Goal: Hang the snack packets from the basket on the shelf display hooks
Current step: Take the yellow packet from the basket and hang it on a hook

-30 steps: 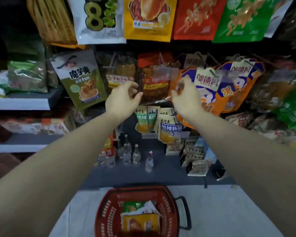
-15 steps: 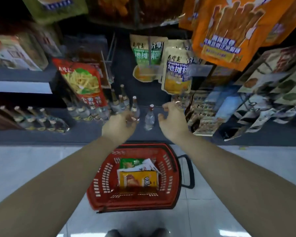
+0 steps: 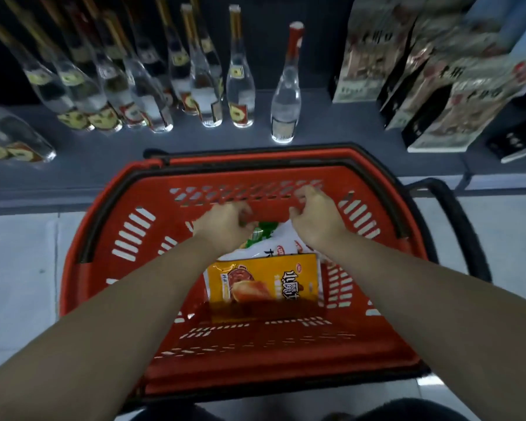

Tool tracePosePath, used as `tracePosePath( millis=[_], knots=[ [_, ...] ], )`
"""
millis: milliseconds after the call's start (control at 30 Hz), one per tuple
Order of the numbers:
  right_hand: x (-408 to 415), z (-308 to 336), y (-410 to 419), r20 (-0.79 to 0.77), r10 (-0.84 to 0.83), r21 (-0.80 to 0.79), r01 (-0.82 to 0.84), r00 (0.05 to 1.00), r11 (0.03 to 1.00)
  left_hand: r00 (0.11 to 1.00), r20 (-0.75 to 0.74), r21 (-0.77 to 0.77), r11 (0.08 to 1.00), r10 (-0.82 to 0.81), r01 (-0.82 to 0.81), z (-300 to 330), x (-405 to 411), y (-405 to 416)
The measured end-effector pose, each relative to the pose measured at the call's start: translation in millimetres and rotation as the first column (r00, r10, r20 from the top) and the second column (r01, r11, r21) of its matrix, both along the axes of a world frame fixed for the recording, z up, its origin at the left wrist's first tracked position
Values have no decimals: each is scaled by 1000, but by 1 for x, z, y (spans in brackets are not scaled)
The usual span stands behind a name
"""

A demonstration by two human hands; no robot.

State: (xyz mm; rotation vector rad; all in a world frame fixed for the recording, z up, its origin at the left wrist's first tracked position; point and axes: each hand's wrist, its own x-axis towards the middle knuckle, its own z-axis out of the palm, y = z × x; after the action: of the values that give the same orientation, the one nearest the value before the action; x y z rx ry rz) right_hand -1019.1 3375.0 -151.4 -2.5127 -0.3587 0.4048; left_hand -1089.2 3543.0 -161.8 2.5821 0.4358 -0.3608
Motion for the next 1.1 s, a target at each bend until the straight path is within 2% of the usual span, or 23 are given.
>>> tracePosePath(
  millis=[100,233,300,367,433,533,633,767,800,867,967,1033,1100],
  knots=[
    [-7,-44,-12,-54,-2,-61,-1,999,998,973,-151,-3,984,-175,177,-51,1,-3],
    [-19,-80,-25,-165,14,-155,-40,986,987,827,-346,60,869,-443,491,-101,1,-15],
    [-19,-87,-26,-182,21,-188,-56,983,981,772,-377,139,793,-512,593,-115,0,-20],
    [-17,-88,-25,-186,22,-199,-60,982,978,767,-336,199,755,-546,625,-120,-2,-24],
    [-15,-90,-24,-178,19,-210,-56,984,976,790,-300,179,783,-534,596,-122,-1,-24],
    [-15,-94,-24,-176,-4,-211,-34,984,977,835,-272,-1,868,-478,497,-124,-2,-15],
    [-17,-96,-22,-130,-38,-206,10,991,979,883,-245,-160,915,-400,370,-119,-3,2],
    [-17,-87,-18,15,-74,-90,75,997,993,959,-163,-383,911,-231,154,-103,-9,41],
    [-17,-89,-18,-13,-85,-43,84,996,996,977,-129,-458,885,-167,91,-97,-12,50],
    [-15,-93,-19,-181,-96,68,110,979,992,993,-101,-590,807,-54,-16,-88,-18,64],
    [-12,-96,-14,-473,-78,254,221,878,942,995,-95,-669,742,-23,-47,-78,-25,70],
    [-9,-90,-7,-545,-139,346,372,827,861,996,-82,-719,692,16,-71,-72,-27,70],
    [-3,-87,-5,-638,-142,443,511,757,737,995,-72,-776,623,73,-102,-63,-27,71]
  ],
)
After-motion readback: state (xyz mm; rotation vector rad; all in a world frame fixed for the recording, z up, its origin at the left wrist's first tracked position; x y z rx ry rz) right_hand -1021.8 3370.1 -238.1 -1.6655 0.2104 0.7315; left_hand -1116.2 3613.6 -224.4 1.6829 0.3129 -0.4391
